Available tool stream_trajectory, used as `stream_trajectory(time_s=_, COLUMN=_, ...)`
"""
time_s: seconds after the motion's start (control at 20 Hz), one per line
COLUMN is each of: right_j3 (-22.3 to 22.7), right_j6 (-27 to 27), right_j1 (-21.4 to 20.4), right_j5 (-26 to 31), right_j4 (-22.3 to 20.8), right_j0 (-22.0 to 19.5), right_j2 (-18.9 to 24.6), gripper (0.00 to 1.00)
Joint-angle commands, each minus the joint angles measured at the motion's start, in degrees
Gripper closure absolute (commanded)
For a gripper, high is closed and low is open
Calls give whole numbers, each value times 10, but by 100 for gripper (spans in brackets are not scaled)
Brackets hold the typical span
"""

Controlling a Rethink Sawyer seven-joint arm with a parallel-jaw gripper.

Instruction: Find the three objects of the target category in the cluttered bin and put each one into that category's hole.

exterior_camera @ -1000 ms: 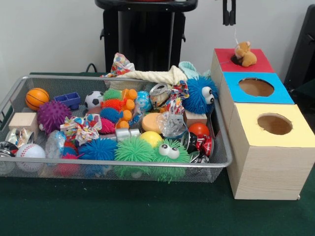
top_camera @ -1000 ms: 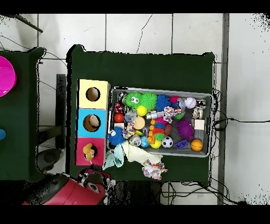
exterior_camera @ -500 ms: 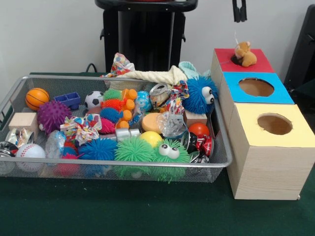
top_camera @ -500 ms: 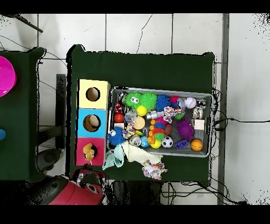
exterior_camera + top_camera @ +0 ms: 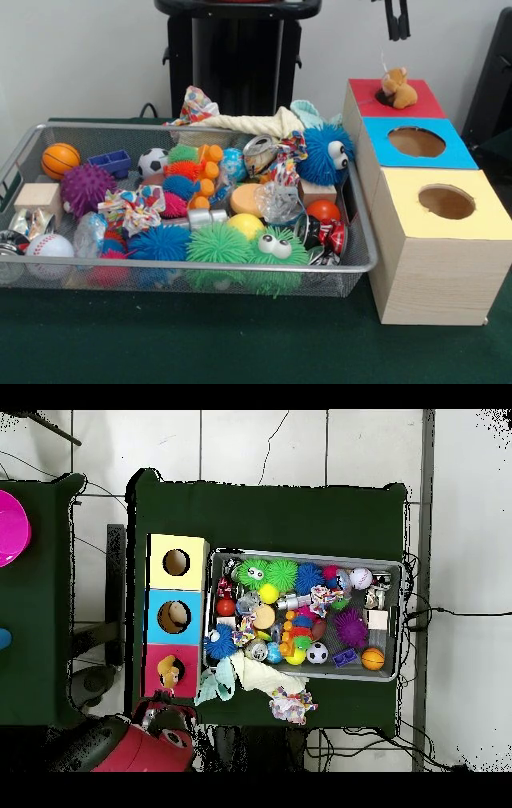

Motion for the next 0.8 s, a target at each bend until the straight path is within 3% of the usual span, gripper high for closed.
stream_trajectory(time_s=0.05, right_j3=-35, right_j6=184, right_j1=10, right_j5=64, right_j4=-2, right_j0=-7, right_j2=115, gripper=100)
stream_trajectory(time_s=0.55, right_j3=-48, right_j6=179, right_j1=8, right_j5=118, right_j4=-17, right_j0=-18, right_j2=151, gripper=100)
stream_trajectory(time_s=0.8, right_j3=-41, right_j6=180, right_j1=-12, right_j5=133, right_j4=-23, right_j0=-25, right_j2=174, gripper=100)
